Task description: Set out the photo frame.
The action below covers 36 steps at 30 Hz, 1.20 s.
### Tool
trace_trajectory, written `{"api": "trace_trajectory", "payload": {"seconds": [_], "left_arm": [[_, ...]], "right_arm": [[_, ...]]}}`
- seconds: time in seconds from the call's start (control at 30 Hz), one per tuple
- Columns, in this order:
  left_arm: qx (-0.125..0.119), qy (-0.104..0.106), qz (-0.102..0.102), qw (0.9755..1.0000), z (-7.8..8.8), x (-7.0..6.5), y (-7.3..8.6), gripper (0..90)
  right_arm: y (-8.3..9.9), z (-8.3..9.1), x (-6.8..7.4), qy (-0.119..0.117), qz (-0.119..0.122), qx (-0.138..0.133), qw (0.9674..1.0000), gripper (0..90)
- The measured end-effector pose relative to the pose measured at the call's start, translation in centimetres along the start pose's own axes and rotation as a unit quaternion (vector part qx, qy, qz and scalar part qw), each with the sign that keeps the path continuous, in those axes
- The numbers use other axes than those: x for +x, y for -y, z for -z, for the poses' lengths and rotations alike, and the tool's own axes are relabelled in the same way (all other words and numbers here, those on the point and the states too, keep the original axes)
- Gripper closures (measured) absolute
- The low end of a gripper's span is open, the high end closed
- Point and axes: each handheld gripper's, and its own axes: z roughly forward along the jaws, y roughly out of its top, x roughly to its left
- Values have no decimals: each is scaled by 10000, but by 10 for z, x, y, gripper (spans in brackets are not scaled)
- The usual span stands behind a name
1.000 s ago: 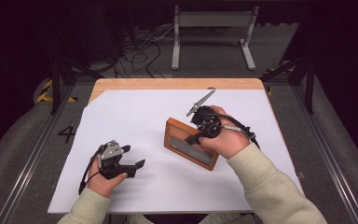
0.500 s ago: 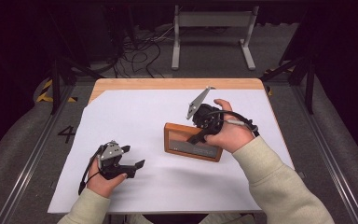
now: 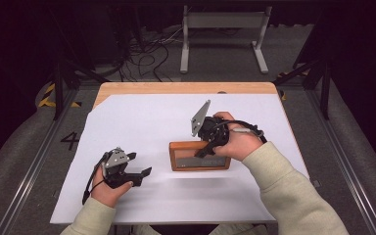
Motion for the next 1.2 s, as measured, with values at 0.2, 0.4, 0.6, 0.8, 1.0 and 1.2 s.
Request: {"api": "trace_trajectory", "payload": {"seconds": [0.2,0.4,0.6,0.8,1.0,1.2], "left_arm": [[-4,19,31,10000,0,0,0,193],[3,9,2,10000,0,0,0,193],[8,9,12,10000,0,0,0,193],[2,9,20,10000,-1,0,1,193],[9,11,27,10000,-1,0,1,193],[14,17,16,10000,-1,-1,1,193]], "right_arm": [[8,-17,-5,-206,16,7,9998,732],[14,-25,-9,-197,-137,-9,9997,732],[19,-34,-12,-237,-225,19,9995,732],[21,-36,-13,-266,-250,23,9993,732],[24,-38,-16,-295,-249,9,9993,731],[24,-38,-16,-287,-235,-15,9993,725]]}}
